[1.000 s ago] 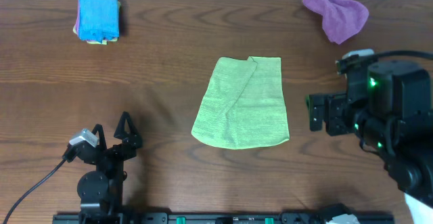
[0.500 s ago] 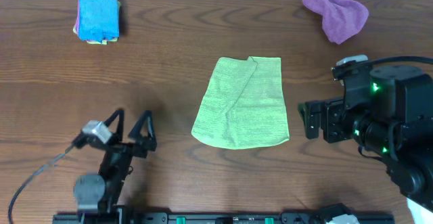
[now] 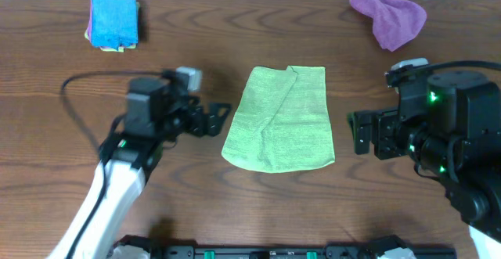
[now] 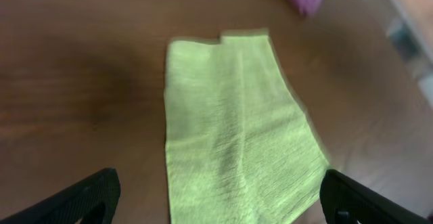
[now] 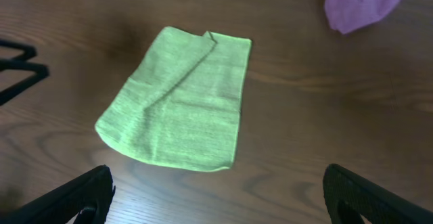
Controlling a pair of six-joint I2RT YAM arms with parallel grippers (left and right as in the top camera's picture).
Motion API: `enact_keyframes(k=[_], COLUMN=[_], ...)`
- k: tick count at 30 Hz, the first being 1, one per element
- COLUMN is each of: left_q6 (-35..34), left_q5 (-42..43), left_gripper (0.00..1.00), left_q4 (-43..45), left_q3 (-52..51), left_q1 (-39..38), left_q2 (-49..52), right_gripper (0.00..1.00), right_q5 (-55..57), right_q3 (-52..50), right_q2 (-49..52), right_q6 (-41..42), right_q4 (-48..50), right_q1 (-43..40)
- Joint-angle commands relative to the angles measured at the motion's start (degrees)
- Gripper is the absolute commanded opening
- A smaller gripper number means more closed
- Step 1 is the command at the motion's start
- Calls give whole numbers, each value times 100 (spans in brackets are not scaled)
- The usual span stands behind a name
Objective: Fold the cloth
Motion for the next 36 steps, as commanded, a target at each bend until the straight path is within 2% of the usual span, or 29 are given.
enact_keyframes(k=[1, 3, 8, 9, 10, 11, 12, 13, 15, 19, 21, 24, 25, 26, 27, 30, 36], left_q6=[964, 1108, 1231, 1231, 1224, 1134, 999, 905, 890, 162, 4, 63, 197, 299, 417, 544, 568], left_q5=[-811, -1246, -2575, -2837, -2997, -3202, -3335, -3425, -3477, -3399, -3158, -3161, -3136, -3121, -3045, -2758, -2402], left_gripper=[96, 96, 100, 94, 81, 59, 32, 7, 5, 8, 7, 6, 6, 5, 6, 5, 6], left_q4=[-348, -525, -568, -564, -551, -531, -511, -479, -564, -785, -734, -479, -332, -251, -186, -61, 348], left_q3=[966, 1436, 2306, 2479, 2592, 2677, 2712, 2712, 2712, 2712, 2712, 2712, 2712, 2712, 2712, 2712, 2712], left_q1=[-612, -929, -1484, -1539, -1565, -1567, -1565, -1558, -1554, -1569, -1572, -1572, -1572, -1569, -1572, -1569, -1572], left_q2=[807, 1263, 2267, 2485, 2634, 2778, 2881, 2992, 3130, 3263, 3292, 3390, 3477, 3550, 3635, 3858, 4142], right_gripper=[95, 92, 91, 90, 88, 82, 80, 73, 61, 31, 2, 2, 14, 40, 59, 69, 72], right_q5=[321, 444, 599, 640, 680, 721, 730, 728, 739, 739, 717, 702, 629, 570, 520, 525, 549], right_q3=[7, 7, 7, 7, 7, 7, 7, 7, 7, 7, 7, 7, 7, 7, 7, 7, 4], right_q2=[-87, -168, -374, -415, -450, -483, -509, -540, -570, -568, -568, -570, -570, -570, -577, -702, -1351], right_q6=[-33, -33, -31, -31, -31, -33, -33, -31, -31, -11, 50, 286, 291, 297, 363, 553, 610], right_q4=[0, 0, 4, 4, 7, 11, 17, 28, 39, 11, -76, -297, -382, -437, -511, -699, -894], right_q1=[20, 22, 20, 20, 20, 20, 20, 20, 20, 20, 22, 22, 22, 22, 22, 22, 22])
